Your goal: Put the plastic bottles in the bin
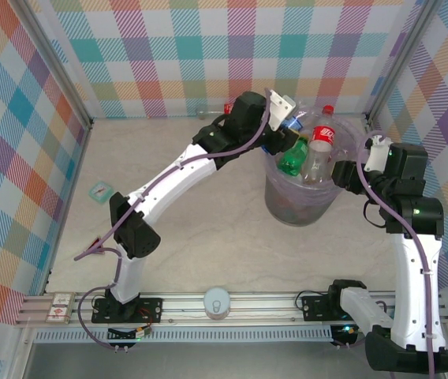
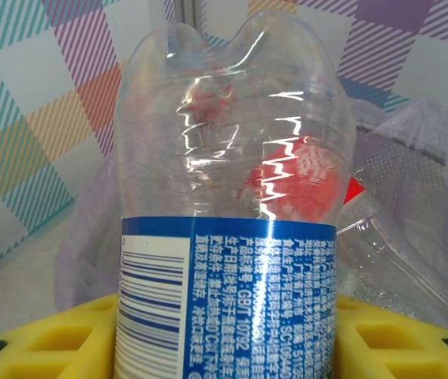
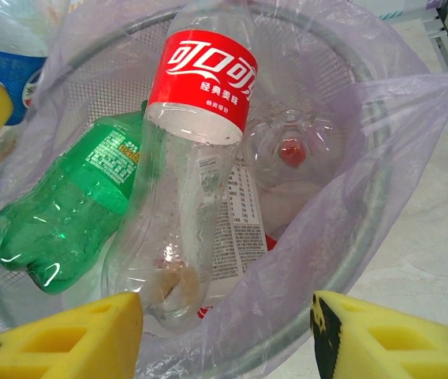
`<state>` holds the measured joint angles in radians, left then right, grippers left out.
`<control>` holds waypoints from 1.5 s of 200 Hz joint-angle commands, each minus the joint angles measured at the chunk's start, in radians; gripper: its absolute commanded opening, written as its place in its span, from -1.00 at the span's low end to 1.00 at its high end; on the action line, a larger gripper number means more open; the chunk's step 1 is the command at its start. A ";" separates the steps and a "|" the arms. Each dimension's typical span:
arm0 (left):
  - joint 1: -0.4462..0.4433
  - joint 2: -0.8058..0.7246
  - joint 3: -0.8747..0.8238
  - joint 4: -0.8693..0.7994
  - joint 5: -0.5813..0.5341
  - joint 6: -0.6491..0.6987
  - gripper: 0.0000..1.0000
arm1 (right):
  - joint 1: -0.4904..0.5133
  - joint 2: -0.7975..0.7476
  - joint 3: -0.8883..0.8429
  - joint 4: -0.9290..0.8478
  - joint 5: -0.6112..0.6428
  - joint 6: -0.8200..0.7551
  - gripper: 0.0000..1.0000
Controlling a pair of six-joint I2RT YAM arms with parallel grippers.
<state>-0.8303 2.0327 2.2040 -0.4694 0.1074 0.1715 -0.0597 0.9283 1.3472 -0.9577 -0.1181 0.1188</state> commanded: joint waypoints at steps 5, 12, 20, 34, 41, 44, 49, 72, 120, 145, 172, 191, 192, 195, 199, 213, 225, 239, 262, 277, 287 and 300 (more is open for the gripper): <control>-0.013 0.008 0.028 0.068 -0.013 -0.024 -0.15 | -0.006 -0.005 -0.013 0.034 -0.022 0.005 0.18; -0.012 0.013 0.028 0.084 -0.009 -0.026 -0.14 | -0.007 -0.005 -0.015 0.035 -0.022 0.006 0.18; -0.012 0.019 0.031 0.094 0.004 -0.026 -0.14 | -0.007 -0.008 -0.018 0.036 -0.022 0.005 0.18; -0.013 0.039 0.052 0.090 0.020 -0.033 -0.13 | -0.007 -0.006 -0.020 0.033 -0.020 0.004 0.18; -0.013 0.056 0.071 0.077 0.024 -0.036 -0.12 | -0.006 -0.007 -0.020 0.033 -0.020 0.004 0.19; -0.012 0.064 0.080 0.070 0.024 -0.038 -0.12 | -0.006 -0.007 -0.021 0.033 -0.020 0.004 0.19; -0.012 0.077 0.098 0.057 0.025 -0.039 -0.11 | -0.006 -0.009 -0.022 0.033 -0.020 0.004 0.18; -0.012 0.133 0.165 0.001 0.029 -0.040 -0.08 | -0.007 -0.012 -0.020 0.028 -0.014 0.000 0.18; -0.012 0.139 0.175 -0.014 0.013 -0.032 0.45 | -0.008 -0.011 -0.014 0.026 -0.003 -0.007 0.19; -0.013 0.121 0.172 0.000 0.015 -0.039 0.87 | -0.006 -0.009 -0.015 0.029 -0.006 -0.004 0.19; -0.012 0.089 0.153 0.063 0.032 -0.066 0.99 | -0.006 -0.007 -0.016 0.034 -0.008 -0.002 0.19; -0.013 0.074 0.144 0.117 0.050 -0.098 0.99 | -0.007 -0.009 -0.014 0.033 -0.008 -0.002 0.18; -0.013 0.072 0.144 0.120 0.049 -0.099 0.99 | -0.007 -0.009 -0.014 0.033 -0.008 -0.002 0.18; -0.013 0.071 0.140 0.129 0.045 -0.106 1.00 | -0.007 -0.009 -0.014 0.032 -0.008 -0.003 0.18; -0.012 0.069 0.136 0.142 0.038 -0.112 1.00 | -0.007 -0.009 -0.015 0.031 -0.008 -0.004 0.19; -0.011 0.071 0.127 0.177 0.013 -0.130 0.93 | -0.006 -0.010 -0.015 0.031 -0.006 -0.005 0.19; -0.007 0.087 0.140 0.176 -0.022 -0.147 0.81 | -0.006 -0.010 -0.017 0.028 -0.006 -0.007 0.19; -0.003 0.109 0.156 0.162 -0.046 -0.165 0.63 | -0.006 -0.011 -0.017 0.027 -0.004 -0.009 0.18; 0.002 0.129 0.160 0.140 -0.060 -0.193 0.26 | -0.007 -0.014 -0.016 0.023 0.002 -0.015 0.18; 0.001 0.139 0.159 0.130 -0.047 -0.210 0.11 | -0.006 -0.014 -0.013 0.026 0.001 -0.012 0.18; 0.002 0.149 0.160 0.125 -0.034 -0.222 0.06 | -0.007 -0.011 -0.014 0.032 -0.001 -0.007 0.18; 0.001 0.164 0.161 0.116 -0.023 -0.245 0.00 | -0.008 -0.007 -0.013 0.038 -0.005 0.002 0.18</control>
<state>-0.8307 2.1674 2.3394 -0.3408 0.0677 -0.0193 -0.0597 0.9276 1.3350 -0.9432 -0.1169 0.1184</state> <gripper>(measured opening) 0.522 0.589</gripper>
